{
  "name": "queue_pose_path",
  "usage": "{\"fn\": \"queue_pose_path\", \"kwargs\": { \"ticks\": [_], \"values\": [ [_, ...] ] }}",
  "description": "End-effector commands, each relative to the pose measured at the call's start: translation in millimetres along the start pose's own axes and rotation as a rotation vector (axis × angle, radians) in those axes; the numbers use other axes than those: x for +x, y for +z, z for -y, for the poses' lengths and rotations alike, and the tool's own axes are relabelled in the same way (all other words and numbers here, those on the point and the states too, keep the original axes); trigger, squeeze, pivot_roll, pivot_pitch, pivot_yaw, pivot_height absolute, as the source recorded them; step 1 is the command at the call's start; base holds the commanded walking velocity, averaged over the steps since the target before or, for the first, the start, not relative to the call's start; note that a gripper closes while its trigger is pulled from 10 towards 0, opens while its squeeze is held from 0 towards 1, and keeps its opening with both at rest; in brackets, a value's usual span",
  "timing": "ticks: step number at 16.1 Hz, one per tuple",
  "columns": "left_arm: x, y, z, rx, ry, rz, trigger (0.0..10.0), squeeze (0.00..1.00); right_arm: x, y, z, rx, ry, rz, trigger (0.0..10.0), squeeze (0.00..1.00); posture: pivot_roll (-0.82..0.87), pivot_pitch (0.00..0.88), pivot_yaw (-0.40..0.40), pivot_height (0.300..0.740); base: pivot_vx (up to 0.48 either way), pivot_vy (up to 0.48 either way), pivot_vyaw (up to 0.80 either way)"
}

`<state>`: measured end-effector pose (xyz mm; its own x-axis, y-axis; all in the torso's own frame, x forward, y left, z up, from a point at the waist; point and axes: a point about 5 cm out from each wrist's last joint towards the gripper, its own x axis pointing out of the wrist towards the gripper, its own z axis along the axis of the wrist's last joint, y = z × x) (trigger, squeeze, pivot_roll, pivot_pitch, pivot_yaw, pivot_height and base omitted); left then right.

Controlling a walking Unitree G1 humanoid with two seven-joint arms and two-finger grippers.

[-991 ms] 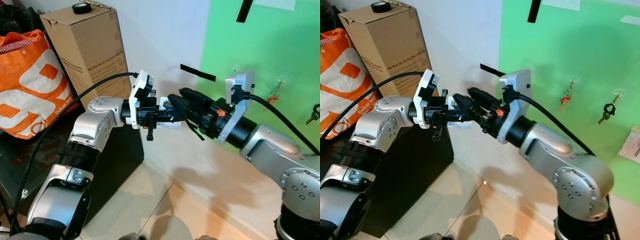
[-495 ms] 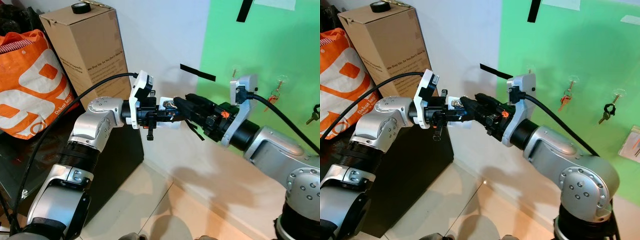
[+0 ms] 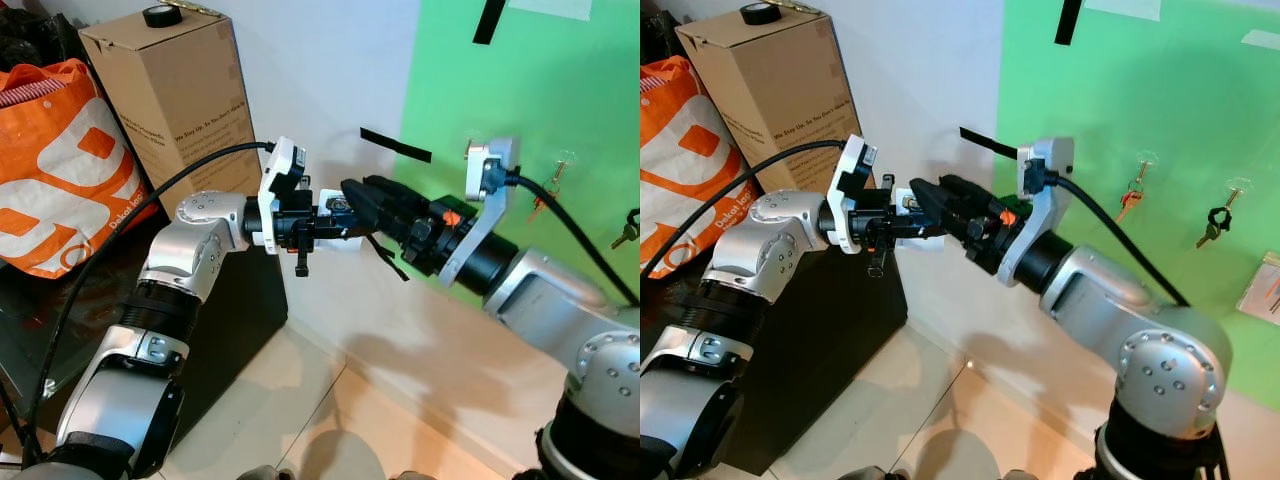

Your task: Hang keys on a hook

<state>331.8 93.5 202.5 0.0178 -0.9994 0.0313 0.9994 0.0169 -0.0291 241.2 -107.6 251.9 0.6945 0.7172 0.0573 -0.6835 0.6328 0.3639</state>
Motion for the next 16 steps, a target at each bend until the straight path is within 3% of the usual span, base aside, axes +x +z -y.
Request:
{"fn": "queue_pose_path", "kwargs": {
  "ticks": [1,6,9,12,16],
  "values": [
    [-0.1,5.6,-2.9,0.031,0.013,-0.014,0.0,0.0,0.2,2.7,-5.6,-0.009,0.027,0.005,10.0,0.0,-0.2,0.0,0.077,0.74,0.0,0.0,0.0],
    [0.2,6.3,-6.5,0.045,0.037,-0.013,0.0,0.0,0.1,5.0,-9.2,-0.053,0.057,-0.019,10.0,0.0,-0.2,0.0,0.079,0.74,0.0,0.0,0.0],
    [1.3,7.3,-7.2,0.053,0.035,-0.011,0.0,0.0,1.9,-0.3,1.8,-0.208,-0.085,-0.109,10.0,0.0,-0.2,0.0,0.081,0.74,0.0,0.0,0.0],
    [1.0,7.3,-7.6,0.055,0.034,-0.011,0.0,0.0,4.1,2.4,3.0,-0.322,-0.131,-0.122,10.0,0.0,-0.2,0.0,0.081,0.74,0.0,0.0,0.0],
    [0.8,7.8,-8.2,0.056,0.034,-0.013,0.0,0.0,8.8,3.9,0.6,-0.332,-0.119,-0.088,10.0,0.0,-0.19,0.0,0.083,0.74,0.0,0.0,0.0]
  ]
}}
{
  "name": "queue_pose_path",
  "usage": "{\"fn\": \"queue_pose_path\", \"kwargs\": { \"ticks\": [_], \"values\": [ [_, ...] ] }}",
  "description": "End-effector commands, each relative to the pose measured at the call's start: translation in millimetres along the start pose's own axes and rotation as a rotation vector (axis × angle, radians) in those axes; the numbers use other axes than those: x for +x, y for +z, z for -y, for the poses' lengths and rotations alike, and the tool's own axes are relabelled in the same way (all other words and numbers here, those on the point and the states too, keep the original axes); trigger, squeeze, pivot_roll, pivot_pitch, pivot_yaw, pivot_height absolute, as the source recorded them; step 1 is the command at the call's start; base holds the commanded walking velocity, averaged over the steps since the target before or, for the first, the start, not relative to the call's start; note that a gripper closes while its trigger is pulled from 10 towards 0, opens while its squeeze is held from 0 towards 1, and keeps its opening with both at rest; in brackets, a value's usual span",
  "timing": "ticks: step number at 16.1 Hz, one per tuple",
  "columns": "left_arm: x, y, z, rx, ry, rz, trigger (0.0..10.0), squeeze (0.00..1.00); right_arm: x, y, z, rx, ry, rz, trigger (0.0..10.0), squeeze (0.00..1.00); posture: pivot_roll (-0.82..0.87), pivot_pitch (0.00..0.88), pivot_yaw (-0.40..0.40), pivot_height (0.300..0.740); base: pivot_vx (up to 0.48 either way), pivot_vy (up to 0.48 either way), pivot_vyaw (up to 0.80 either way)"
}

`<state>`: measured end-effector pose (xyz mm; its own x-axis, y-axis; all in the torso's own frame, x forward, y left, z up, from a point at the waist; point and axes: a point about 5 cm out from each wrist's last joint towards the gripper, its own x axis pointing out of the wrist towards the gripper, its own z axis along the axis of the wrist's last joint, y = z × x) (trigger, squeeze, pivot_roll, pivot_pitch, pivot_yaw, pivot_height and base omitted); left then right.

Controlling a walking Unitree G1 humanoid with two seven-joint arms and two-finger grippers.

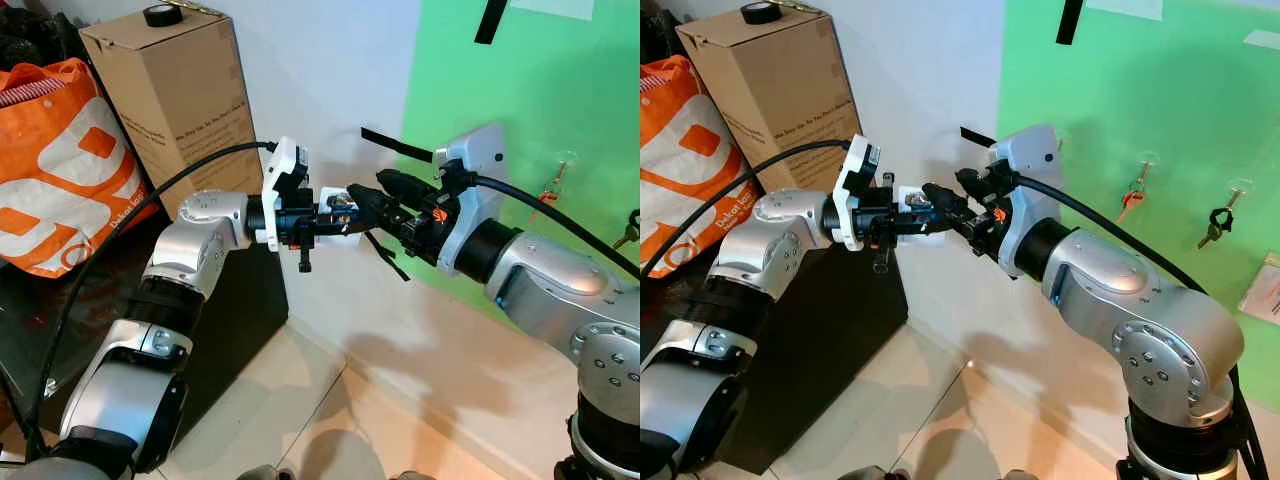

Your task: Hang keys on a hook

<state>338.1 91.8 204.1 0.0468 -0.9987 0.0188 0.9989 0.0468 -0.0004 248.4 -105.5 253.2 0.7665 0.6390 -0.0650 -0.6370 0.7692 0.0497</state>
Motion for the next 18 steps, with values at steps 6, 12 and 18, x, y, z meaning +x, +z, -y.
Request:
{"fn": "queue_pose_path", "kwargs": {
  "ticks": [6,12,18],
  "values": [
    [-0.8,7.1,-3.5,0.033,0.007,-0.006,0.0,0.0,2.0,-2.4,-11.3,0.008,0.084,-0.002,10.0,0.0,-0.19,0.0,0.086,0.74,0.0,0.0,0.0],
    [1.4,7.2,-3.6,0.044,0.002,-0.011,0.0,0.0,2.2,-7.7,-11.9,0.019,0.083,-0.027,8.3,0.0,-0.19,0.0,0.084,0.74,0.0,0.0,0.0],
    [0.8,6.9,-4.1,0.059,0.013,-0.017,0.0,0.0,2.8,-7.0,-11.5,-0.01,0.078,-0.033,0.0,0.0,-0.19,0.0,0.08,0.74,0.0,0.0,0.0]
  ]
}}
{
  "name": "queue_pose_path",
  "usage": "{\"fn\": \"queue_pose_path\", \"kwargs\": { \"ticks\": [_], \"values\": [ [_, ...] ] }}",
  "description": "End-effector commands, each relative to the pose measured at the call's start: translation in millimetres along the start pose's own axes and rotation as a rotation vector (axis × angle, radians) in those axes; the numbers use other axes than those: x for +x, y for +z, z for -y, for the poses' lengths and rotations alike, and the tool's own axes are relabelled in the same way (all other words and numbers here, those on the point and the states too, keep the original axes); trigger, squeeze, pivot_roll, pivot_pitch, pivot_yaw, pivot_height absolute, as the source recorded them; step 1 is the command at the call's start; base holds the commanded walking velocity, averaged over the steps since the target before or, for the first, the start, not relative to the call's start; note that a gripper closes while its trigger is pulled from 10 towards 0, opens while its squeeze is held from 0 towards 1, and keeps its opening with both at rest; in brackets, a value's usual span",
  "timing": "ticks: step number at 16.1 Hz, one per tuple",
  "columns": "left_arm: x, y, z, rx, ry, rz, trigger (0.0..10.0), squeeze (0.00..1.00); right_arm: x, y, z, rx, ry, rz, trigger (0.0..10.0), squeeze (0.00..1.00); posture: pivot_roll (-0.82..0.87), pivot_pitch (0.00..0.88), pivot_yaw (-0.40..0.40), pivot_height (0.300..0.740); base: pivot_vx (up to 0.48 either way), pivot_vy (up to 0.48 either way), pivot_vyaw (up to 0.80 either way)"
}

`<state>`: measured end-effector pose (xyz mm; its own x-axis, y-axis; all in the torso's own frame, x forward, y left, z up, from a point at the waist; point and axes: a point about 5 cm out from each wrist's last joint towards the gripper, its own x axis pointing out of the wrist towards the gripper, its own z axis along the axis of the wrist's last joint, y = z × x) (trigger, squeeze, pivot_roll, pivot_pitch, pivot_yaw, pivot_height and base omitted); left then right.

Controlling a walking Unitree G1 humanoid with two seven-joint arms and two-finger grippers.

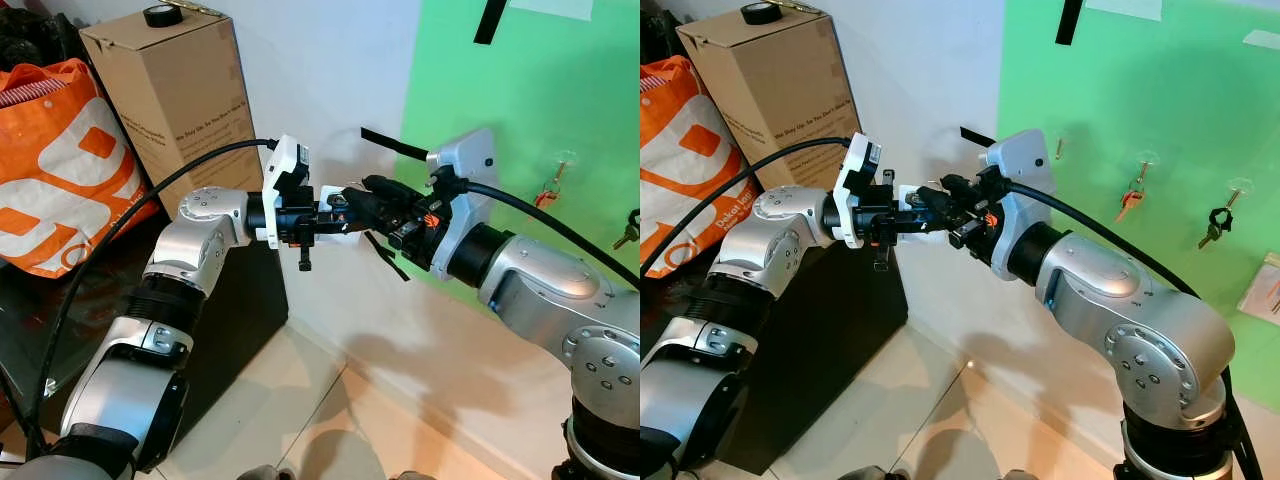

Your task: Hang keys on a hook

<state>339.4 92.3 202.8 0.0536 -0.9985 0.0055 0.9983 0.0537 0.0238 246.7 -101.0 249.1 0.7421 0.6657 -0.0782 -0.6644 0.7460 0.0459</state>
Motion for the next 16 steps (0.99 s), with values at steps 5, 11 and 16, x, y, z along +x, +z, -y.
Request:
{"fn": "queue_pose_path", "kwargs": {
  "ticks": [5,11,16],
  "values": [
    [2.5,7.7,-7.2,0.06,0.047,-0.016,0.0,0.0,1.4,-4.5,-8.4,-0.066,0.038,-0.04,0.0,0.0,-0.19,0.0,0.082,0.74,0.0,0.0,0.0],
    [3.8,6.0,-15.7,0.107,0.142,-0.04,0.0,0.0,2.3,-1.9,-7.4,-0.129,0.027,-0.028,0.0,0.0,-0.19,0.0,0.082,0.74,0.0,0.0,0.0],
    [6.3,7.5,-18.3,0.131,0.166,-0.024,0.0,0.0,4.5,3.2,-9.9,-0.122,0.047,0.01,0.0,0.0,-0.19,0.0,0.083,0.74,0.0,0.0,0.0]
  ]
}}
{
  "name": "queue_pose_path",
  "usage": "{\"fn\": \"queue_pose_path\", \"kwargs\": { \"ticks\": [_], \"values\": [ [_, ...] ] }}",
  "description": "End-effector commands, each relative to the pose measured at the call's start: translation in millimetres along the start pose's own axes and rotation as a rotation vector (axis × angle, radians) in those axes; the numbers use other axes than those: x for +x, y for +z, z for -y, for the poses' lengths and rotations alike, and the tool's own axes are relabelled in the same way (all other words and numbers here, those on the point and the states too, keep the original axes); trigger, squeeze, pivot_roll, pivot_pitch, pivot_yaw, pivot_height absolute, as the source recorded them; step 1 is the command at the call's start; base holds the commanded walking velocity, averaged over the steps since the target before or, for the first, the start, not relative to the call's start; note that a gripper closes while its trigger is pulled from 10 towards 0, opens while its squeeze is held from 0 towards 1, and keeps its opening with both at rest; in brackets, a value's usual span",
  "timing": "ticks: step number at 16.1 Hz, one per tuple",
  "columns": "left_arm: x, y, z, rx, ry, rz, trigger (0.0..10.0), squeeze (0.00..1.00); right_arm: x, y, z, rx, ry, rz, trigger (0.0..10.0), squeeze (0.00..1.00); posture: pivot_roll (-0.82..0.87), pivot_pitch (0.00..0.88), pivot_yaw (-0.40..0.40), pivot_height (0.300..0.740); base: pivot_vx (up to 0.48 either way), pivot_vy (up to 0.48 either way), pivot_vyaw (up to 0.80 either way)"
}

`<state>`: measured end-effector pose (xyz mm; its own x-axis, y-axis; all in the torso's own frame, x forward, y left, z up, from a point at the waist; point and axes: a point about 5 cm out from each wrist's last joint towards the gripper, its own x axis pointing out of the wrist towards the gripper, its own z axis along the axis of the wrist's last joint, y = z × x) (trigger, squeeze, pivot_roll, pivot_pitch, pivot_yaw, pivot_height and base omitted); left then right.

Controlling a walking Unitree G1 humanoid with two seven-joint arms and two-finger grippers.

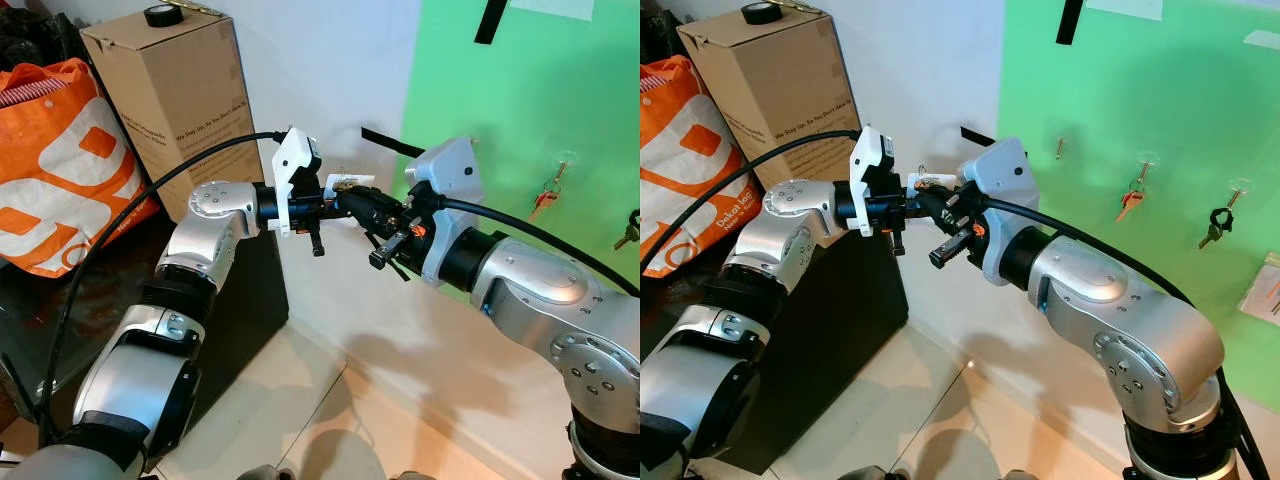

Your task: Hang keys on a hook

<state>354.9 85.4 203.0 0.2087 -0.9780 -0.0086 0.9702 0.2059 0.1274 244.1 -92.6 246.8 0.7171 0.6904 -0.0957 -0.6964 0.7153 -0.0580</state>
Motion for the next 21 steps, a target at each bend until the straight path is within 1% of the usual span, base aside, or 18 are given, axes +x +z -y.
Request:
{"fn": "queue_pose_path", "kwargs": {
  "ticks": [1,2,3,4,6,8,11,12,13,15,16,17,18,19,21],
  "values": [
    [-0.5,7.7,-4.2,0.027,0.009,0.009,0.0,0.0,1.1,5.2,0.5,-0.015,-0.011,0.024,4.6,0.0,-0.19,0.0,0.083,0.74,0.0,0.0,0.0],
    [-0.6,7.8,-4.6,0.031,0.009,0.01,0.0,0.0,1.6,4.3,5.5,0.01,-0.053,0.021,10.0,0.07,-0.19,0.0,0.084,0.74,0.0,0.0,0.0],
    [-1.0,7.6,-5.2,0.034,0.013,0.01,0.0,0.0,1.2,4.8,10.7,0.036,-0.084,0.029,10.0,1.0,-0.19,0.0,0.085,0.74,0.0,0.0,0.0],
    [-1.1,7.5,-5.5,0.034,0.014,0.01,0.0,0.0,0.8,5.3,13.1,0.042,-0.1,0.034,10.0,1.0,-0.19,0.0,0.085,0.74,0.0,0.0,0.0],
    [-2.3,6.5,-5.8,0.03,0.012,0.01,0.0,0.0,0.6,12.0,15.5,0.043,-0.113,0.08,10.0,1.0,-0.19,0.0,0.089,0.74,0.0,0.0,0.0],
    [-2.3,6.1,-5.8,0.026,0.009,0.009,0.0,0.0,1.6,14.2,10.9,-0.023,-0.099,0.075,10.0,1.0,-0.19,0.0,0.091,0.74,0.0,0.0,0.0],
    [-1.3,6.0,-6.6,0.024,0.012,0.006,0.0,0.0,2.6,15.9,2.4,-0.051,-0.054,0.081,10.0,1.0,-0.19,0.0,0.093,0.74,0.0,0.0,0.0],
    [-0.3,5.2,-8.9,0.025,0.038,-0.006,0.0,0.0,3.6,18.7,-2.9,-0.095,-0.033,0.091,10.0,1.0,-0.2,0.0,0.094,0.74,0.0,0.0,0.0],
    [0.3,4.9,-9.5,0.025,0.044,-0.009,0.0,0.0,4.4,19.4,-4.4,-0.123,-0.035,0.09,10.0,1.0,-0.2,0.0,0.094,0.74,0.0,0.0,0.0],
    [1.3,5.1,-9.6,0.025,0.045,-0.008,0.0,0.0,7.0,18.5,-4.8,-0.182,-0.056,0.08,10.0,1.0,-0.19,0.0,0.095,0.74,0.0,0.0,0.0],
    [1.8,5.3,-9.6,0.024,0.045,-0.007,0.0,0.0,8.3,18.2,-3.4,-0.224,-0.086,0.071,10.0,1.0,-0.19,0.0,0.096,0.74,0.0,0.0,0.0],
    [2.8,6.0,-9.2,0.022,0.042,-0.001,0.0,0.0,12.3,15.5,0.6,-0.302,-0.164,0.045,10.0,0.36,-0.19,0.0,0.095,0.74,0.0,0.0,0.0],
    [3.4,6.4,-9.0,0.021,0.04,0.002,0.0,0.0,14.4,13.8,2.8,-0.329,-0.203,0.034,10.0,0.36,-0.19,0.0,0.095,0.74,0.0,0.0,0.0],
    [3.8,6.8,-8.8,0.02,0.035,0.006,0.0,0.0,17.5,12.9,2.6,-0.338,-0.207,0.03,10.0,0.0,-0.19,0.0,0.094,0.74,0.0,0.0,0.0],
    [3.5,7.4,-8.1,0.017,0.025,0.011,0.0,0.0,20.9,11.6,3.4,-0.351,-0.217,0.025,10.0,0.0,-0.19,0.0,0.093,0.74,0.0,0.0,0.0]
  ]
}}
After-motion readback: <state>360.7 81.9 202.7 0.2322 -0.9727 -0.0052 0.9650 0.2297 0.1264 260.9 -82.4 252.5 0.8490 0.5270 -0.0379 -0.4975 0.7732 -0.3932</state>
